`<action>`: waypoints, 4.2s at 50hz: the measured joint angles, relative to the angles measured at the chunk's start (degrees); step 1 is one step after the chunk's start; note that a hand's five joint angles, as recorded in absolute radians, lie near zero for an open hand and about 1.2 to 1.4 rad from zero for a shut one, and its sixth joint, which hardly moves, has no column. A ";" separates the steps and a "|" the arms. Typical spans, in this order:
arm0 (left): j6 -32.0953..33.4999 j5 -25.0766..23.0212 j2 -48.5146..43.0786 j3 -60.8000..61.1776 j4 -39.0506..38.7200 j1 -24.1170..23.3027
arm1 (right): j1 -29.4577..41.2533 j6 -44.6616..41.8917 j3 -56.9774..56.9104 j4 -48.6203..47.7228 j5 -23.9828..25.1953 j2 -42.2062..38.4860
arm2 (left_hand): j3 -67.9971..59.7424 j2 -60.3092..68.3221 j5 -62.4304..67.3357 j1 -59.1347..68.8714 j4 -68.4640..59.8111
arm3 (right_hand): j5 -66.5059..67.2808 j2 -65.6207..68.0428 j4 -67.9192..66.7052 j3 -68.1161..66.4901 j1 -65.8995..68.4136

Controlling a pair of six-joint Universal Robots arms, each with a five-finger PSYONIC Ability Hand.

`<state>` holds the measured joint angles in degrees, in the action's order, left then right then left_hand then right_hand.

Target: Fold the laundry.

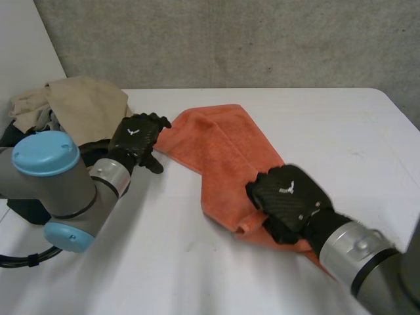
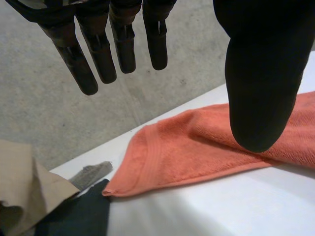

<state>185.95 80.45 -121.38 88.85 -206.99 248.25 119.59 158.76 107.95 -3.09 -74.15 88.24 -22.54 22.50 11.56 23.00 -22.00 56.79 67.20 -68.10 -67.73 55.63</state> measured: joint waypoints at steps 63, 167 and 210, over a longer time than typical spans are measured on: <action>-5.92 -3.46 5.03 3.00 -1.67 -3.47 | -19.53 5.41 -14.10 13.05 10.27 3.48 | 6.04 -6.19 -5.86 -8.03 5.96 | 0.00 0.00 -0.04 0.00 0.71; 23.79 6.07 4.58 4.81 -0.05 -11.15 | -23.61 -31.51 -20.19 8.04 15.48 -21.29 | -45.82 46.13 44.36 42.93 -46.93 | 0.02 0.15 -0.08 0.00 0.71; 19.45 9.24 13.15 3.14 4.91 -4.24 | -25.68 25.44 -11.67 1.36 7.87 -23.46 | -45.82 46.13 44.37 42.93 -46.94 | -48.92 -48.52 49.73 49.62 -39.57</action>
<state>205.40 89.69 -108.23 91.99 -202.08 244.01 93.91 184.20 96.28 -1.73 -66.28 64.79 -68.36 68.63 55.93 65.93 -68.94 7.87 18.67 -18.37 -18.11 16.06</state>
